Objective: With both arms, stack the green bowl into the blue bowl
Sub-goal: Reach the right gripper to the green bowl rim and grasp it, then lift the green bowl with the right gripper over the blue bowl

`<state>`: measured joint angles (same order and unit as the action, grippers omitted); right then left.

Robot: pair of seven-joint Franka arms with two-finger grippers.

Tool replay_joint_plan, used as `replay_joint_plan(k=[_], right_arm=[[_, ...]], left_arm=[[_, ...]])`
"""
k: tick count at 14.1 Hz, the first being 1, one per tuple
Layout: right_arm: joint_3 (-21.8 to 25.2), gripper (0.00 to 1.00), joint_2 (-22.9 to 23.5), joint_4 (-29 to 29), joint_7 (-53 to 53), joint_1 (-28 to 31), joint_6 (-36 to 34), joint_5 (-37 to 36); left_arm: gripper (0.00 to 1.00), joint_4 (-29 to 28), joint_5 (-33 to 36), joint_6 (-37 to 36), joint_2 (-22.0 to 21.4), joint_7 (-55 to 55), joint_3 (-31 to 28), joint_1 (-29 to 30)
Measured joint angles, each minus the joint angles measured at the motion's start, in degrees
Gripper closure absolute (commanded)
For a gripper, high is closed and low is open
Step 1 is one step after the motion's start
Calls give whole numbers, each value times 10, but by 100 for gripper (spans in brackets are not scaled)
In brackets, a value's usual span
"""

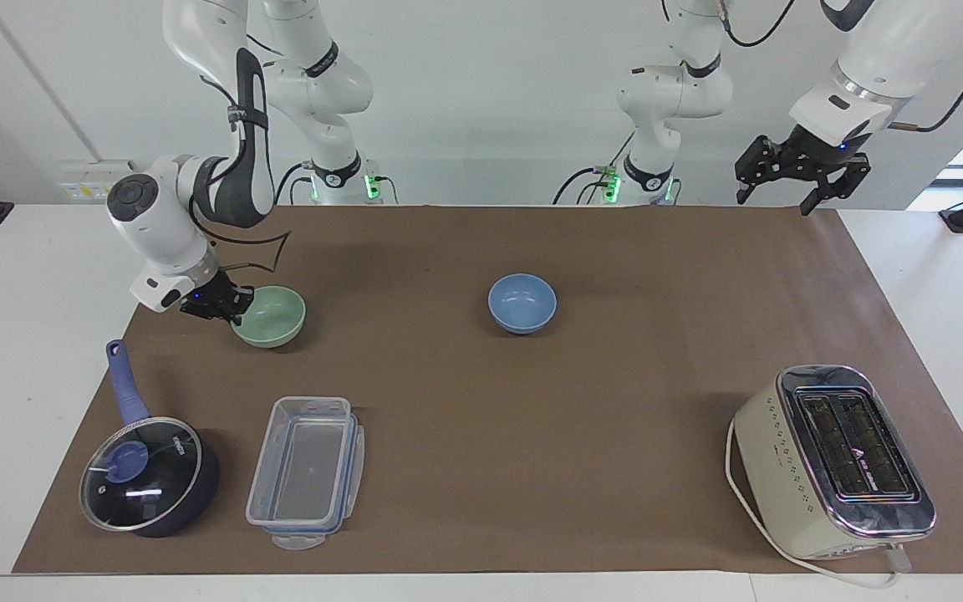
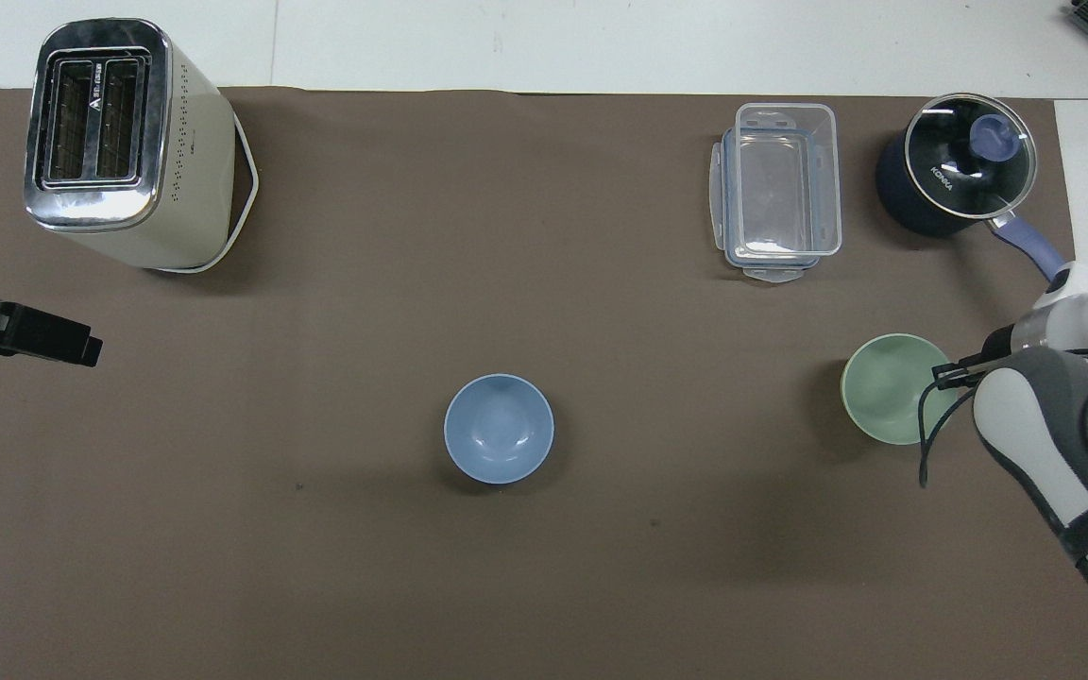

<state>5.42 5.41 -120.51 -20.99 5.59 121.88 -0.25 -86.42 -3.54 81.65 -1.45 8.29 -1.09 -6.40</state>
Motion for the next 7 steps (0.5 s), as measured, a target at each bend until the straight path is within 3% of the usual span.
replay_joint_plan(k=[4, 7], right_arm=[[-25, 100, -19, 97, 3, -10, -107, 51], [-70, 100, -20, 129, 60, -14, -153, 63]], left_arm=[[0, 0, 0, 0, 0, 0, 0, 0], [0, 0, 0, 0, 0, 0, 0, 0]])
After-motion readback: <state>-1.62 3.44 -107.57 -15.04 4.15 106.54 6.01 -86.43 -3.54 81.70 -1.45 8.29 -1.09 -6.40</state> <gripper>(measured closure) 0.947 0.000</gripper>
